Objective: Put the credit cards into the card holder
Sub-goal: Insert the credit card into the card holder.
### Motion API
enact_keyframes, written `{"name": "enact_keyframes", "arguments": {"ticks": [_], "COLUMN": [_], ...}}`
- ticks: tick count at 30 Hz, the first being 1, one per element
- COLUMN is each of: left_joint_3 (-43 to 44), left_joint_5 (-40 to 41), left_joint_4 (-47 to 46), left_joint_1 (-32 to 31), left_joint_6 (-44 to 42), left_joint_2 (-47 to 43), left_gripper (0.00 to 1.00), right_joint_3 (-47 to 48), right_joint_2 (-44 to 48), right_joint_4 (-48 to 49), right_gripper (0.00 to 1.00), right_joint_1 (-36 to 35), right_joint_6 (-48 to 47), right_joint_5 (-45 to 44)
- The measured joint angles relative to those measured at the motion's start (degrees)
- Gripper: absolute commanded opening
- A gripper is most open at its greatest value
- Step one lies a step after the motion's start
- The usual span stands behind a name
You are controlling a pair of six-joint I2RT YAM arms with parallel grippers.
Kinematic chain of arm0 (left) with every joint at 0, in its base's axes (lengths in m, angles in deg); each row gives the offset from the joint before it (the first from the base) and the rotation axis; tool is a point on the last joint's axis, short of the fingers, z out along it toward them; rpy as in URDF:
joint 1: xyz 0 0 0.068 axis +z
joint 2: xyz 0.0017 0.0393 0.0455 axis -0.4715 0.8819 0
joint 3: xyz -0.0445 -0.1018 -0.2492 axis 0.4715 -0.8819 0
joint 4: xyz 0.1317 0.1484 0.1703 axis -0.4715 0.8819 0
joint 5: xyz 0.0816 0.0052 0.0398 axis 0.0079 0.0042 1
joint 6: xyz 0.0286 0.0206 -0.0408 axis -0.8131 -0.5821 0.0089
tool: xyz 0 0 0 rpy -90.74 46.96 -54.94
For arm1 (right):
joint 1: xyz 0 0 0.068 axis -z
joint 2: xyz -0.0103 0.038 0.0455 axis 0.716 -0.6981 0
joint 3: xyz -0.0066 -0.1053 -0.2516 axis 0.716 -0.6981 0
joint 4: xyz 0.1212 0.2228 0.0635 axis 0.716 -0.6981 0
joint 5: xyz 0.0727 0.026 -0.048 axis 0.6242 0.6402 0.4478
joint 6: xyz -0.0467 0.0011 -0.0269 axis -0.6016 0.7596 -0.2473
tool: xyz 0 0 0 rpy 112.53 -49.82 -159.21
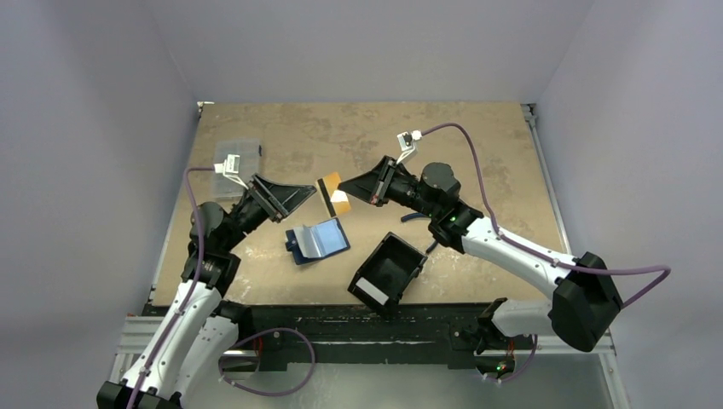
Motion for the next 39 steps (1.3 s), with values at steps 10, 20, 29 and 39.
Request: {"name": "enact_keyframes", "arguments": {"ticks": [10,20,29,39], "left_joint_3": [-0.2,-1.5,1.9,8.5], "left_joint_5": [-2.8,-3.1,1.7,4.7], "left_joint_4": [-1.6,-4.9,6.3,30.2], "left_joint_1": [0.0,-3.8,-5.0,-4.7], "left_joint_6": [1.8,3.1,-2.7,-18.2], "left_joint_2": [2.5,3.5,5.4,23.8], "left_gripper": [0.47,0.24,0.0,0.0], "right_joint_3": [-1.0,-3.6,-3.5,-0.9], "right_joint_2": [-1.2,-2.8,-2.9,-4.5], "right_joint_4": [6.4,12.1,6.6,-17.3], "right_gripper": [0.0,0.0,0.46,0.18], "right_joint_1": [0.0,0.0,0.1,0.5], "right_joint_6": [5.0,9.3,7.0,-12.0], "right_joint_5": [2.0,0.6,-2.9,-4.5]}}
